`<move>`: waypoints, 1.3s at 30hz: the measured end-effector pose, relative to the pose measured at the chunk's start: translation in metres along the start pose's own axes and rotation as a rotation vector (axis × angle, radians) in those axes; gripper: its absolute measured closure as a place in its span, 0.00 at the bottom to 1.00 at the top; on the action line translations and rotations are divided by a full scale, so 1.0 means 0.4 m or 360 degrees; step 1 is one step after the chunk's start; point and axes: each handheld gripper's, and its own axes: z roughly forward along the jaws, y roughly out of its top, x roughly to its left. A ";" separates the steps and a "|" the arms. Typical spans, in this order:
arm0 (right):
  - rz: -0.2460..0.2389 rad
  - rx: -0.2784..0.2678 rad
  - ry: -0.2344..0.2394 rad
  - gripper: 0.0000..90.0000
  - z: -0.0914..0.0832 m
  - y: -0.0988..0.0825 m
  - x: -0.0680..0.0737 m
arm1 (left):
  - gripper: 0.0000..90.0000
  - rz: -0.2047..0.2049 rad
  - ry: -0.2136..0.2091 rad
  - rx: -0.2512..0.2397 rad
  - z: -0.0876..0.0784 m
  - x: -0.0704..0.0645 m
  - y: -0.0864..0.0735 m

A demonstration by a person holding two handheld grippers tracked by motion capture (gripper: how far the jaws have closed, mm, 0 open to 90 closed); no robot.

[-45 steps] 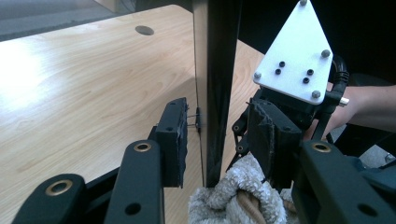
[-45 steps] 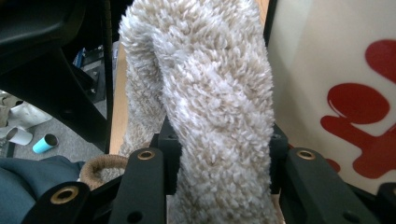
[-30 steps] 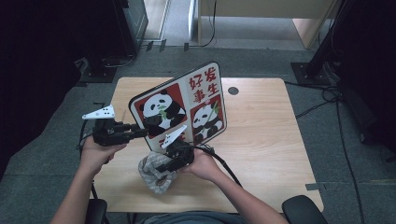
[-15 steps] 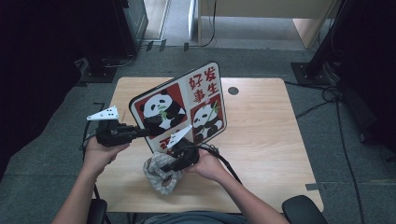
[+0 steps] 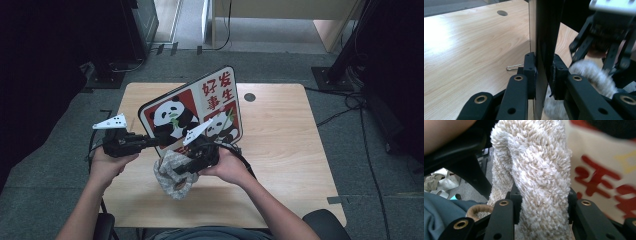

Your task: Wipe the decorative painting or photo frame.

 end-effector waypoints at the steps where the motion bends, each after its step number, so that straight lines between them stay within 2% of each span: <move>1: -0.0009 -0.0006 -0.0005 0.73 -0.007 0.006 0.001 | 0.87 -0.0001 0.0001 0.0001 0.000 0.000 0.000; 12: -0.0043 -0.0065 -0.0077 0.73 -0.104 0.092 0.003 | 0.88 0.0003 0.0001 0.0005 -0.001 -0.001 0.001; 18: -0.0006 -0.0093 -0.0098 0.73 -0.146 0.128 0.000 | 0.88 -0.0001 -0.0002 0.0003 0.000 -0.002 0.000; 23: -0.0010 -0.0135 -0.0124 0.73 -0.181 0.163 0.000 | 0.88 -0.0005 -0.0004 0.0002 0.000 -0.002 0.000; 27: -0.0039 -0.0137 -0.0176 0.73 -0.209 0.202 0.008 | 0.88 -0.0006 -0.0004 0.0001 0.000 -0.003 0.000; 39: -0.0085 -0.0191 -0.0245 0.72 -0.271 0.341 0.018 | 0.88 0.0001 -0.0007 -0.0008 -0.001 -0.001 -0.002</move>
